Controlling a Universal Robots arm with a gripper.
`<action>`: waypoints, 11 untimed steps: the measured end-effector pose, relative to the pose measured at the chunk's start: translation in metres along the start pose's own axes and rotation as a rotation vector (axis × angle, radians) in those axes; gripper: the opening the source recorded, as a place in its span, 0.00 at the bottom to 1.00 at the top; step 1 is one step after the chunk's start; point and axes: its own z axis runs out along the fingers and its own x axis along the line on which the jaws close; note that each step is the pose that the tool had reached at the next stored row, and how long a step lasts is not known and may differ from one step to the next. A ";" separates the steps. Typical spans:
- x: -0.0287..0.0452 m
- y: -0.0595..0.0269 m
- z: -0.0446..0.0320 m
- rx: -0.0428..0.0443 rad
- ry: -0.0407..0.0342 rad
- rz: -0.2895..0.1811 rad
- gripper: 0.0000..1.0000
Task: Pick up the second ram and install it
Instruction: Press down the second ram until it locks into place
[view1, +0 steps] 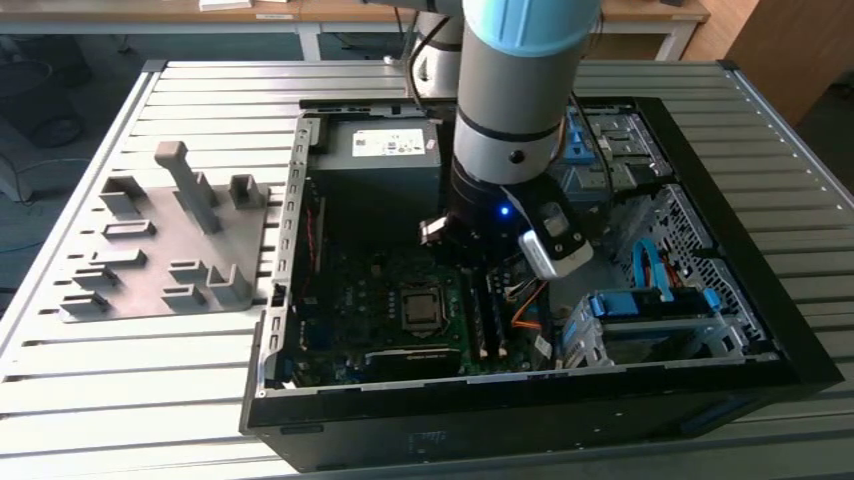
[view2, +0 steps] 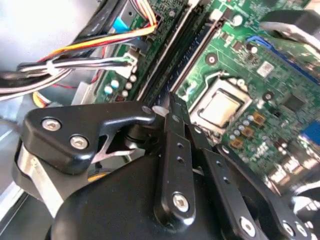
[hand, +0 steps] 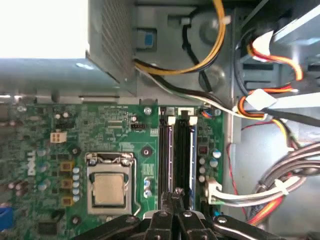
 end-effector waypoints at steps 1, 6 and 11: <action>-0.0001 -0.0001 -0.0045 -0.0003 -0.0001 0.000 0.10; -0.0003 -0.0007 -0.0270 -0.0004 -0.0001 0.000 0.10; -0.0004 -0.0008 -0.0341 -0.0005 -0.0001 0.000 0.10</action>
